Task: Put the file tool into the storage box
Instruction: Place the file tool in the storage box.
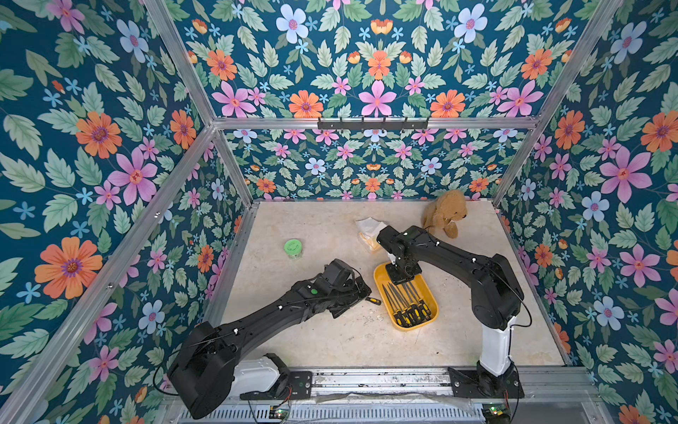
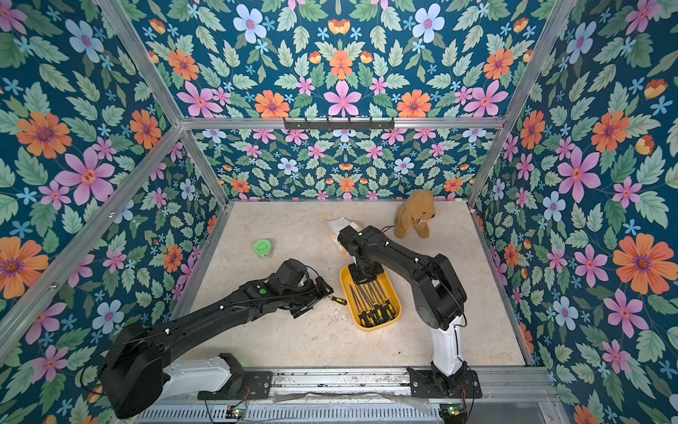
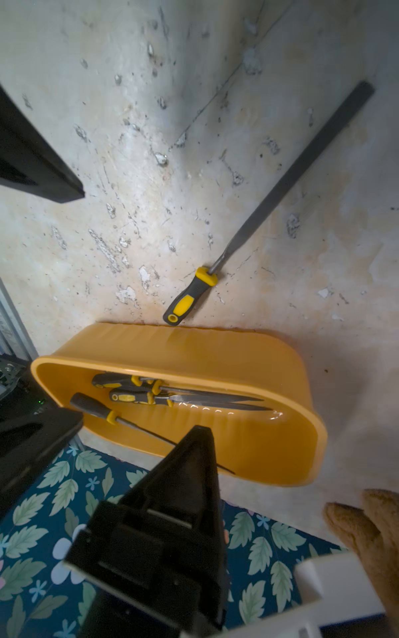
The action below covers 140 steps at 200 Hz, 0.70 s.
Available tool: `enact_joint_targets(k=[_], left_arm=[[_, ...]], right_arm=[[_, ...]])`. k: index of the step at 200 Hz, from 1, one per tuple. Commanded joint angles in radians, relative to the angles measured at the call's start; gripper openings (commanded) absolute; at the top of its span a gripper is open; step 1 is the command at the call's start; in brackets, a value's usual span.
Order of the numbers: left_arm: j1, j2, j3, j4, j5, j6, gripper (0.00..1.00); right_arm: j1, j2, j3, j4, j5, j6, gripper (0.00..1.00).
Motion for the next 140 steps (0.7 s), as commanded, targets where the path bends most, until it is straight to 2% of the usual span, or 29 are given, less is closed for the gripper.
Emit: enact_joint_targets(k=[1,44,55,70,87,140], left_arm=[[-0.001,0.027,-0.004,0.047,-0.042,-0.079,0.99],[-0.003,0.067,-0.001,0.037,-0.059,-0.12,0.98],[-0.003,0.074,0.0,0.047,-0.059,-0.125,0.98],[-0.004,0.085,0.005,0.05,-0.059,-0.134,0.98],[-0.005,0.101,0.013,0.052,-0.051,-0.144,0.98],[-0.054,0.181,0.084,0.014,-0.039,-0.177,0.96]], right_arm=[[0.014,0.021,-0.004,0.016,0.031,-0.007,0.0],[0.019,0.049,-0.026,0.057,0.014,0.003,0.0],[0.019,0.048,-0.037,0.066,0.01,0.005,0.05],[0.019,0.045,-0.041,0.076,-0.006,0.009,0.17],[0.019,0.039,-0.034,0.07,0.002,0.014,0.25],[-0.044,-0.043,0.01,0.05,-0.015,0.039,0.32]])
